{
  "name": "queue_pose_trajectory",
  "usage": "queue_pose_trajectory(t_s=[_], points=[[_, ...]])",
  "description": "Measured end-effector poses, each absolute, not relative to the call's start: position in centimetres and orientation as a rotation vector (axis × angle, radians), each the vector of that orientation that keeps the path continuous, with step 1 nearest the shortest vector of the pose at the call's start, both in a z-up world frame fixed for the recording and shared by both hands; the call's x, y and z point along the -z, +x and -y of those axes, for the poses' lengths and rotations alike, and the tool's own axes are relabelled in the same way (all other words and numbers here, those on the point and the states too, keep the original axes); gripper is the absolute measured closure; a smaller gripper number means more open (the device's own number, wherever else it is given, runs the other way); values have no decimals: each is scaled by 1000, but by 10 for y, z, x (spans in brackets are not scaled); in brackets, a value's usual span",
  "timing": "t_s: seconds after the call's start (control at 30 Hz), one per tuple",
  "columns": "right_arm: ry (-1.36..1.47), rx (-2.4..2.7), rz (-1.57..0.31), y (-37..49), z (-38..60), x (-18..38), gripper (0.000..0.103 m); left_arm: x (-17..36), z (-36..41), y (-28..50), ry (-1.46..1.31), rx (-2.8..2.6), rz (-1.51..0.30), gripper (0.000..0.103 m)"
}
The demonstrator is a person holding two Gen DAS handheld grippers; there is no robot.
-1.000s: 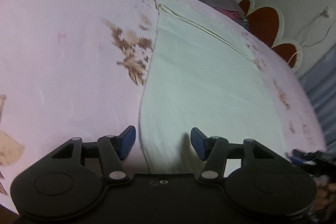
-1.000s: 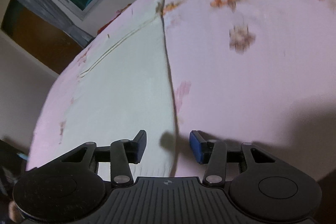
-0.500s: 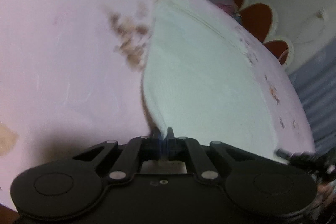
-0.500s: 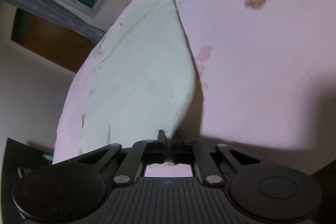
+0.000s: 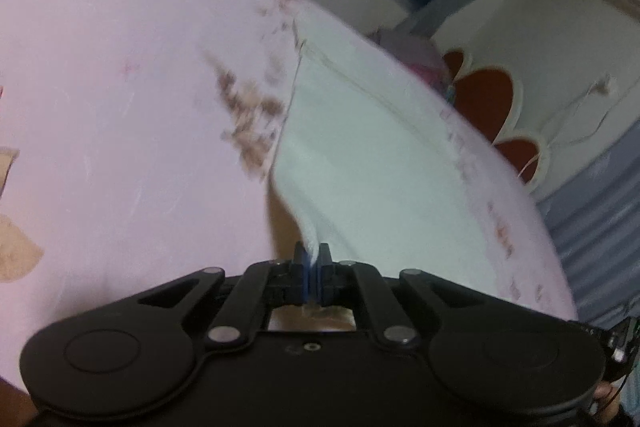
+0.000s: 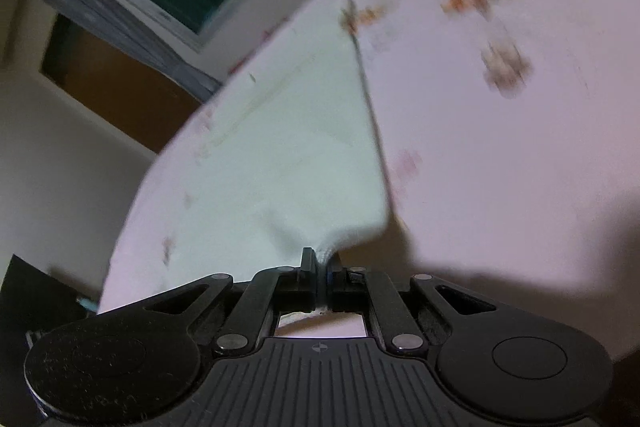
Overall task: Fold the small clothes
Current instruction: 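Lift the grasped end with both tools and fold it over the sweater body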
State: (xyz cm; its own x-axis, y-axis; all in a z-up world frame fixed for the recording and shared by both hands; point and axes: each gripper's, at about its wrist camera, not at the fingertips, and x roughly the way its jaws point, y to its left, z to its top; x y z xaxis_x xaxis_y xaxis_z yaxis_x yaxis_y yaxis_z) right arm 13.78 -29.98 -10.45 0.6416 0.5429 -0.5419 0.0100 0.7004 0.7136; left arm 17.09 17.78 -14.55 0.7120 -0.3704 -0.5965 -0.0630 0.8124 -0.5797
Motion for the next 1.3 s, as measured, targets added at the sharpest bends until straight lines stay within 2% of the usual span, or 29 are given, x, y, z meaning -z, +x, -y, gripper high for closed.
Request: queue_pose_trajectory(t_s=[0.23,0.4,0.57,0.7,0.9,1.3], points=[[704,-379,-677,196,298,40,99,92,-184,220,-658,230,-632,100],[700,-366,-599,259,300,0,99,65,-183,288,-680,264,-559,100],[708,-316,-580,334,300,-13,99,60,-180,373,-677,275,-559,100],[704,-278,-629,405,295,1,99,78,-181,440,-685,260,-616,100],[752,-217,-746,484,297,62,99,127,-189,514,-720,229,-747,100],[804,-165,-820,554,307,112,99,148,-182,578,-681,245,-787,99]])
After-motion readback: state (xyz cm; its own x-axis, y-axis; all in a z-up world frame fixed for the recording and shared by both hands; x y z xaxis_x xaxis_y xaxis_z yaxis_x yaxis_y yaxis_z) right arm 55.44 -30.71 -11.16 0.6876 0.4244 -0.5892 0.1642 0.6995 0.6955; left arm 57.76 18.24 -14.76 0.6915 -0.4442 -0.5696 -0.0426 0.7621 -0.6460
